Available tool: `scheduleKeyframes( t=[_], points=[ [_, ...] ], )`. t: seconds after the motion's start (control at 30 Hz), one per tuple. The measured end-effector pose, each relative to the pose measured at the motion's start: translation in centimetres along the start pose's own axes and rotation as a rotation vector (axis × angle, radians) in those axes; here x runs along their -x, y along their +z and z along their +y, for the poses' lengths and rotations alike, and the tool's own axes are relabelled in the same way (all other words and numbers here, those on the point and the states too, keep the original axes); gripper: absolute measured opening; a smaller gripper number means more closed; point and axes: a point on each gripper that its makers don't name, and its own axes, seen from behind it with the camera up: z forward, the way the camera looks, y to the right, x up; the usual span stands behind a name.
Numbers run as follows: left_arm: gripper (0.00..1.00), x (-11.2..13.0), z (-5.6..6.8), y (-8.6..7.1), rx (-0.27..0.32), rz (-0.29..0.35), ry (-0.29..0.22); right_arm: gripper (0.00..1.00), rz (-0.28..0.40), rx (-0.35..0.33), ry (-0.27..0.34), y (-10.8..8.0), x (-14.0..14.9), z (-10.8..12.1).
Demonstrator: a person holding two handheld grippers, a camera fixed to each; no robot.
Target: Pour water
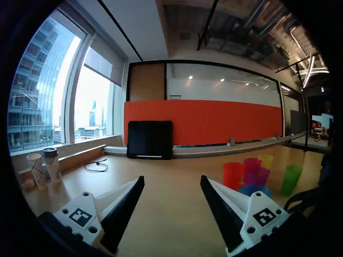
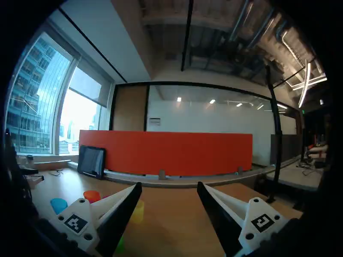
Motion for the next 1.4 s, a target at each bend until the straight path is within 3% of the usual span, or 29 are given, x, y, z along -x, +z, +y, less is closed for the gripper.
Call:
scheduleKeyframes(
  t=[0.5,1.0,1.4],
  points=[
    [0.97,0.0,-0.1,-0.1,0.000,0.000,0.000,1.00,-0.030,-0.022,0.023,0.9,4.1,0.2],
    [0.97,0.0,0.0,0.0,0.000,0.000,0.000,1.00,-0.053,0.023,0.040,0.7,7.2,2.2],
    [0.97,0.0,0.0,0.0,0.000,0.000,0.000,1.00,-0.081,0.021,0.050,0.9,9.1,2.6]
  ],
)
